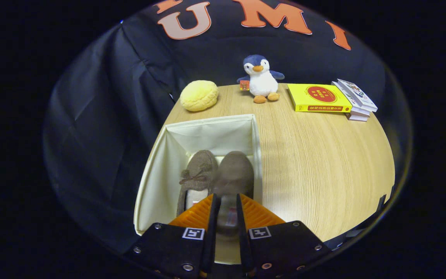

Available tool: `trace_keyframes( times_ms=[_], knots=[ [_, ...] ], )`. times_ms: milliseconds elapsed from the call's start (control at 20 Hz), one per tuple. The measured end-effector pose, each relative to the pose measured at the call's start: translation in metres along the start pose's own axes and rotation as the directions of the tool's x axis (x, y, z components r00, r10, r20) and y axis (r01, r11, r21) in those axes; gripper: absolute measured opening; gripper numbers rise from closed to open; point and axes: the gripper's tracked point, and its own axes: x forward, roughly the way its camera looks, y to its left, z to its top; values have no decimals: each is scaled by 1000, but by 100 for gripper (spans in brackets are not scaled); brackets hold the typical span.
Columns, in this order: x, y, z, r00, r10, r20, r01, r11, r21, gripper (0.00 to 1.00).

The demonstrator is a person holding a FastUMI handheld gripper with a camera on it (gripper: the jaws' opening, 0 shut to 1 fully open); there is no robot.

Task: Open the storage box then place both shoes into the box .Put the left shoe in first, then the right shoe, with the right side of both shoes facing outward in a uniform manner.

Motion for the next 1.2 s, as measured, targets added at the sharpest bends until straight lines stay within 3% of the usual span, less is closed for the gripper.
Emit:
trace_keyframes(
  times_ms=[200,450,650,800,1050,1200],
  knots=[
    [-43,-10,40,989,71,126,-68,997,-25,37],
    [-100,-52,93,942,112,316,-88,992,-88,53],
    [-153,-90,134,872,141,469,-82,986,-144,57],
    [-176,-128,146,837,143,528,-49,981,-187,67],
    [-221,-184,172,775,101,624,-27,992,-127,84],
    [-250,-218,188,716,57,696,21,995,-102,90]
  ],
)
